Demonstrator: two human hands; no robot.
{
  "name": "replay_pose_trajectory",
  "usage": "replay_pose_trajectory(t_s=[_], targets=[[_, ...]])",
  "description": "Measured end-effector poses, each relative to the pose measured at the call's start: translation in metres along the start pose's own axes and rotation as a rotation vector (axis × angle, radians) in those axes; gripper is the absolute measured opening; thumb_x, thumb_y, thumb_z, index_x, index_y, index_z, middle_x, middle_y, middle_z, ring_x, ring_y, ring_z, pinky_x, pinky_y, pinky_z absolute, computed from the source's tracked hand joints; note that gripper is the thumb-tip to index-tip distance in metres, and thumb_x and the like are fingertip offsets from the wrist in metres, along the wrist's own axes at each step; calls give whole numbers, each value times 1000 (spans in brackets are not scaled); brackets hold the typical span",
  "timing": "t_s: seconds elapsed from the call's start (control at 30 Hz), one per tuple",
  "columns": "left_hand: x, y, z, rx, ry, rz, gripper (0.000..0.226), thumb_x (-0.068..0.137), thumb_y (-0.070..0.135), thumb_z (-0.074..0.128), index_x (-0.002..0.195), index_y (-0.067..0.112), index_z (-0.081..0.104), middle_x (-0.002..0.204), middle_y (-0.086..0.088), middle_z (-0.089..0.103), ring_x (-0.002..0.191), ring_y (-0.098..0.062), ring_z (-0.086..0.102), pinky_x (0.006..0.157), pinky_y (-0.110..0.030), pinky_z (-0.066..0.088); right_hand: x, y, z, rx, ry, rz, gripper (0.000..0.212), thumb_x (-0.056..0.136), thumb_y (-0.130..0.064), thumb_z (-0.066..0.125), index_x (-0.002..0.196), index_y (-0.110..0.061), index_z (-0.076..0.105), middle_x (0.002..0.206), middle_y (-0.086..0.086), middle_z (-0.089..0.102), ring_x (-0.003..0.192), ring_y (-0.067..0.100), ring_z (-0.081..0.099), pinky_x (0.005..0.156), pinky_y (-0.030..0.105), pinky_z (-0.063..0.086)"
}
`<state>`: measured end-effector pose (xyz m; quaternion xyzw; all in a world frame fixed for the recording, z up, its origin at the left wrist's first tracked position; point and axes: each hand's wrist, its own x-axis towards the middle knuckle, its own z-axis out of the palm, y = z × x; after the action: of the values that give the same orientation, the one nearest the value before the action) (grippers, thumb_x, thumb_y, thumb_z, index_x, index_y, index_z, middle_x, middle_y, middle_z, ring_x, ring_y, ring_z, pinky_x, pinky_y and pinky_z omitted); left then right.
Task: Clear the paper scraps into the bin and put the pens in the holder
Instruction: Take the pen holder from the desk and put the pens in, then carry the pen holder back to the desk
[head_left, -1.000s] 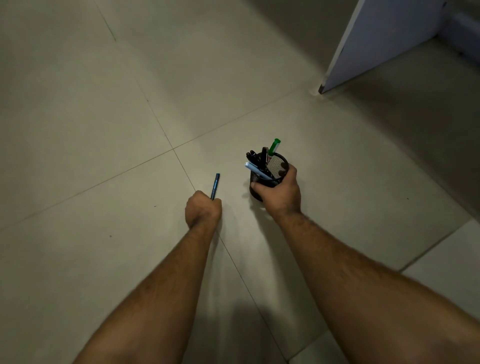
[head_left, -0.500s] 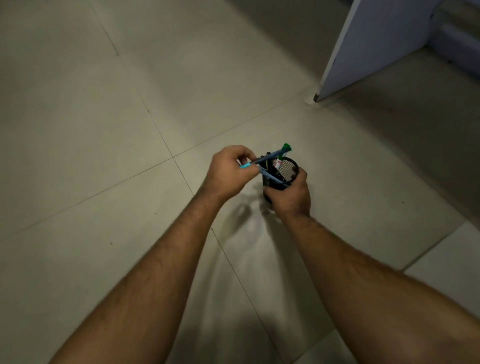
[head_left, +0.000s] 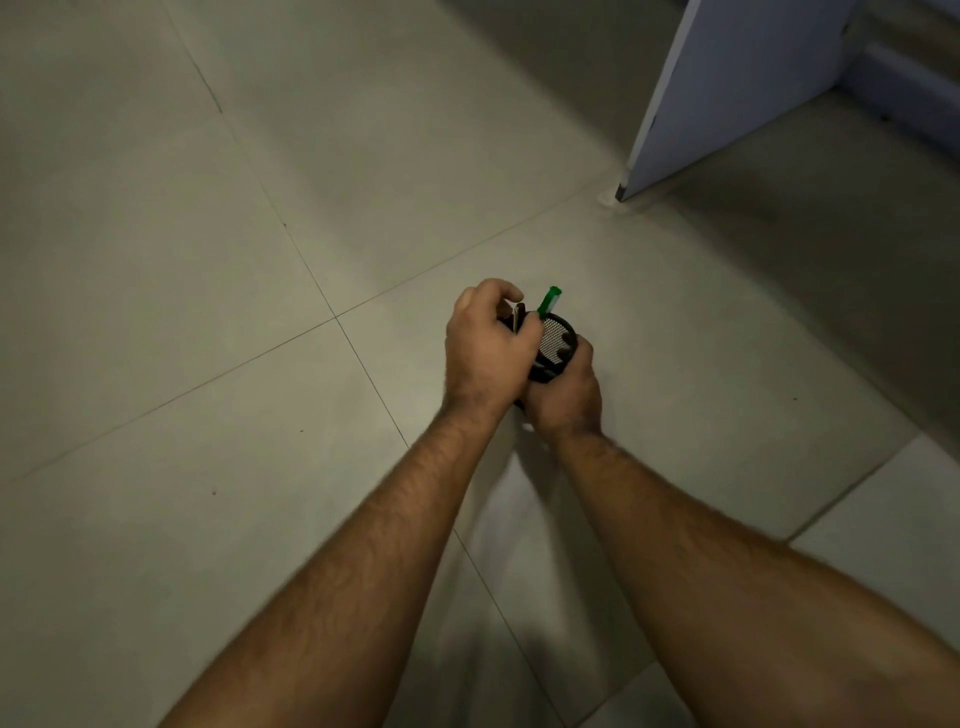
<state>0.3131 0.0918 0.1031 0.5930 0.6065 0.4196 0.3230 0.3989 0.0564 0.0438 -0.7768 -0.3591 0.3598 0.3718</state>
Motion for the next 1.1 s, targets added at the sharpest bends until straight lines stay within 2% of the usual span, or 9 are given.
replay_pose_trajectory(t_s=[0.1,0.23,0.33,0.43,0.57,0.67,0.8,1.0,1.1], targets=[[-1,-3,-5,-108,111,-103,7,80,25,67,81,24,60,80,3,63,68,-11,62,64,-30,56,-9,-1,4,10,-13,3,86,63,-37,88,134,-28,41,124,-4,64,110,17,63,90,29,54],[5,-9,-21,-153,211,-262,11,89,21,64,80,17,60,66,10,56,56,6,52,55,-11,43,-17,-14,1,9,-21,-1,83,64,-35,88,133,-28,42,123,-6,64,109,14,62,95,31,53],[16,-9,-38,-94,237,-396,9,91,23,59,82,19,60,68,11,57,66,-6,56,64,-22,47,-20,-42,-9,-34,-67,-27,80,66,-30,86,133,-25,43,123,-4,64,106,13,61,90,21,48],[30,27,-73,-88,215,-489,9,91,20,54,93,18,62,73,11,57,76,-17,58,68,-24,45,-35,-98,-25,-37,-53,-31,79,64,-29,86,132,-24,45,119,-5,65,105,16,64,90,24,51],[58,122,-158,-101,209,-524,16,89,18,53,99,20,64,84,4,63,83,-22,64,79,-35,57,-72,-218,-56,-4,-115,-96,80,63,-30,87,130,-27,45,115,-10,65,99,11,64,86,23,53],[75,190,-219,-137,227,-502,15,86,17,54,94,23,65,86,2,67,86,-24,68,82,-40,58,-99,-300,-81,19,-146,-160,81,60,-35,86,129,-32,45,115,-12,66,100,9,66,90,31,57],[97,319,-329,-183,316,-458,9,85,18,59,88,17,67,77,2,66,75,-21,64,79,-41,59,-153,-445,-136,2,-209,-263,81,58,-45,85,127,-37,45,113,-17,66,101,6,65,90,30,56],[72,502,-480,-274,449,-442,7,87,16,62,83,16,66,71,2,63,69,-14,58,74,-33,55,-246,-640,-219,-48,-383,-394,77,59,-48,87,126,-36,52,108,-20,67,100,3,64,89,25,53],[36,578,-547,-311,503,-444,10,91,11,60,82,16,62,70,0,58,64,-11,53,58,-17,48,-301,-708,-247,-68,-497,-432,76,54,-53,87,121,-36,55,106,-20,69,99,2,66,92,33,56]])
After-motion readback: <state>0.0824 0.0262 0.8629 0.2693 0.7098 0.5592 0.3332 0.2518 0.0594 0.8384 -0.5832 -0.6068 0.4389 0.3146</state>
